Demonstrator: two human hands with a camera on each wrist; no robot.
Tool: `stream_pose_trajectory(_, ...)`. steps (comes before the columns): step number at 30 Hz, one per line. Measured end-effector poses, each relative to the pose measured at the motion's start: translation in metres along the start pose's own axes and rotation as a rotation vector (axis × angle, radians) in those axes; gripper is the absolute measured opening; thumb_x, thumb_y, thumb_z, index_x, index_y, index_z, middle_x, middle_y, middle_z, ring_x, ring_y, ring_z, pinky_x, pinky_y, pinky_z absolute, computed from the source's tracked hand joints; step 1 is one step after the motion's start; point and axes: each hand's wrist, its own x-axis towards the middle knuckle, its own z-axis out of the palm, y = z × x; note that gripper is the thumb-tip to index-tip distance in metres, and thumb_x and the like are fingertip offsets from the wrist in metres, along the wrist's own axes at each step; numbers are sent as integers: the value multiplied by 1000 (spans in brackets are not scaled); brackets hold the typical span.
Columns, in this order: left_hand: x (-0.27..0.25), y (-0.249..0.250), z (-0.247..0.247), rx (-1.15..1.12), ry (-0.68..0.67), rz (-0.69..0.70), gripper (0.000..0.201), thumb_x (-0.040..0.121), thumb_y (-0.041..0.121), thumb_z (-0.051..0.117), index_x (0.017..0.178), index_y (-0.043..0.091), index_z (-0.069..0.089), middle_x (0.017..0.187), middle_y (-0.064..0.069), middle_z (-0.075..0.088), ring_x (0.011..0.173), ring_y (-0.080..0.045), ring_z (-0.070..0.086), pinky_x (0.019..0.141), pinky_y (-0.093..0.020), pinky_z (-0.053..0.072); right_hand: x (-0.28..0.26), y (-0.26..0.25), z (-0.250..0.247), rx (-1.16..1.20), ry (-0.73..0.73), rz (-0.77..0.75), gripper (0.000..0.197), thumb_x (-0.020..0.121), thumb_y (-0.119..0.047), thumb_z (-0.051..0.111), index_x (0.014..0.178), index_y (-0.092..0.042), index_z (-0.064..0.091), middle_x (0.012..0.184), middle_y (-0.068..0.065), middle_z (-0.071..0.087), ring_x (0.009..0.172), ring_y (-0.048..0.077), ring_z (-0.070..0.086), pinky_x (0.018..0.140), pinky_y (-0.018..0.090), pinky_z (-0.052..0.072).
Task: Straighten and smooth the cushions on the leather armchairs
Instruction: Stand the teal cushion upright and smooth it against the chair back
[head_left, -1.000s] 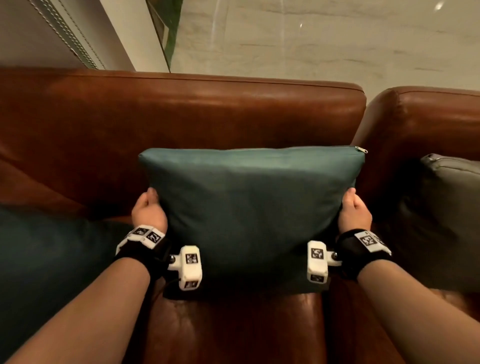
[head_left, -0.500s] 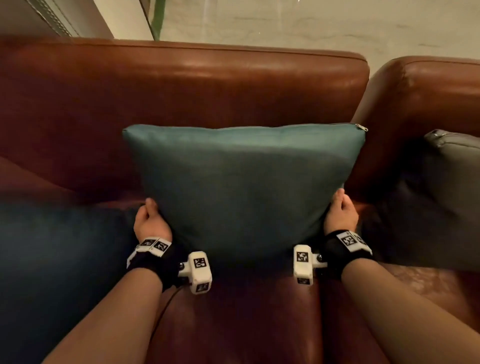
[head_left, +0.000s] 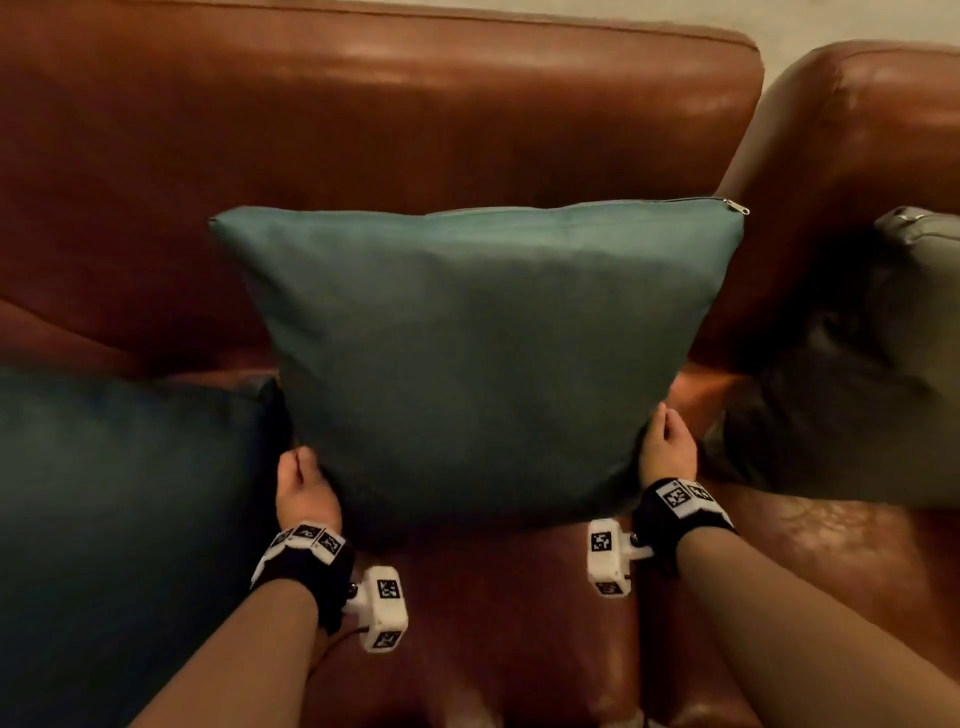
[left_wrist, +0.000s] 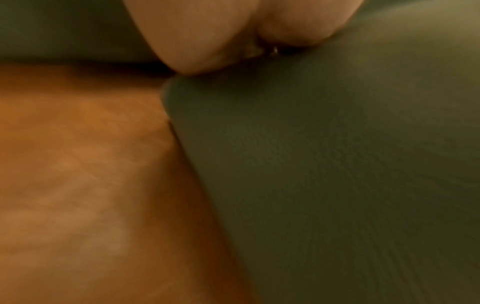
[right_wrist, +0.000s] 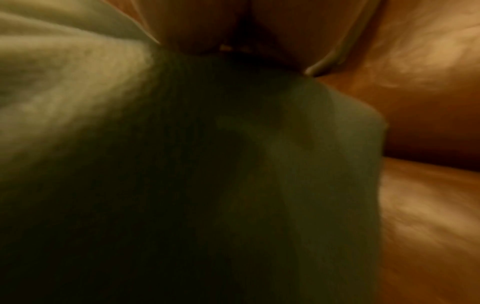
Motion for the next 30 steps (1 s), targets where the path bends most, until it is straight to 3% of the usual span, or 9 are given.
stream_pose_trajectory(5, -6, 0, 1, -6, 87, 12, 44, 102, 36, 34, 119, 2, 57, 120, -24, 59, 113, -35, 54, 91, -33, 36, 1, 5, -2, -44, 66, -19, 42, 103, -36, 34, 118, -8, 63, 124, 17, 62, 118, 33, 55, 86, 27, 36)
stream_pose_trajectory(8, -11, -25, -9, 102, -13, 9, 46, 105, 30, 26, 141, 8, 44, 144, -20, 45, 136, -34, 39, 110, -34, 26, -9, 32, -12, -128, -74, 131, 51, 105, -38, 22, 144, -12, 42, 152, 14, 38, 140, 30, 34, 108, 27, 25)
stream_pose_trajectory(10, -14, -41, -13, 167, -34, 56, 44, 104, 30, 26, 142, 16, 43, 141, -19, 49, 132, -37, 43, 108, -41, 32, -14, 48, -10, -156, -135, 176, 54, 105, -40, 18, 149, -12, 33, 156, 13, 30, 144, 28, 27, 114, 28, 18)
stream_pose_trajectory(13, -13, -37, -7, 301, -5, 51, 37, 103, 34, 25, 116, 8, 47, 109, -30, 59, 99, -48, 58, 83, -46, 44, -16, 45, 1, -156, -72, 170, 50, 105, -39, 20, 141, -12, 41, 143, 19, 47, 132, 38, 42, 104, 35, 31)
stream_pose_trajectory(15, -11, -28, -2, 356, 4, 34, 33, 101, 38, 24, 102, 9, 40, 97, -31, 58, 89, -47, 59, 79, -48, 47, -15, 37, 6, -170, -47, 191, 47, 104, -43, 21, 133, -15, 44, 130, 23, 54, 120, 44, 50, 94, 38, 36)
stream_pose_trajectory(18, -17, -25, -8, 347, -26, -22, 32, 102, 32, 27, 118, 9, 43, 115, -31, 56, 104, -46, 56, 87, -44, 43, -16, 35, 0, -125, 61, 151, 39, 103, -40, 31, 130, -17, 46, 128, 18, 57, 117, 41, 52, 89, 35, 37)
stream_pose_trajectory(22, -69, -6, -33, 221, -29, 267, 55, 99, 17, 37, 151, 14, 19, 158, -12, 19, 142, -28, 26, 113, -29, 22, -49, 0, -31, -19, 255, -404, 43, 93, -33, 45, 129, -11, 50, 131, 13, 52, 123, 29, 47, 103, 33, 34)
stream_pose_trajectory(26, -128, 54, -28, 256, -40, 839, 64, 90, 24, 42, 149, 14, 20, 161, -10, 7, 148, -27, 14, 118, -46, 22, -110, -66, -18, -388, -36, -1263, 46, 89, -25, 53, 133, -13, 55, 145, 11, 45, 140, 27, 35, 118, 46, 22)
stream_pose_trajectory(30, -108, 161, 9, 570, -90, 1211, 63, 92, 31, 40, 151, 26, 18, 161, -8, 10, 149, -31, 1, 120, -50, 3, -101, -120, 26, -837, -267, -1589, 58, 91, -42, 50, 145, -22, 43, 156, 5, 33, 148, 25, 20, 118, 52, 21)
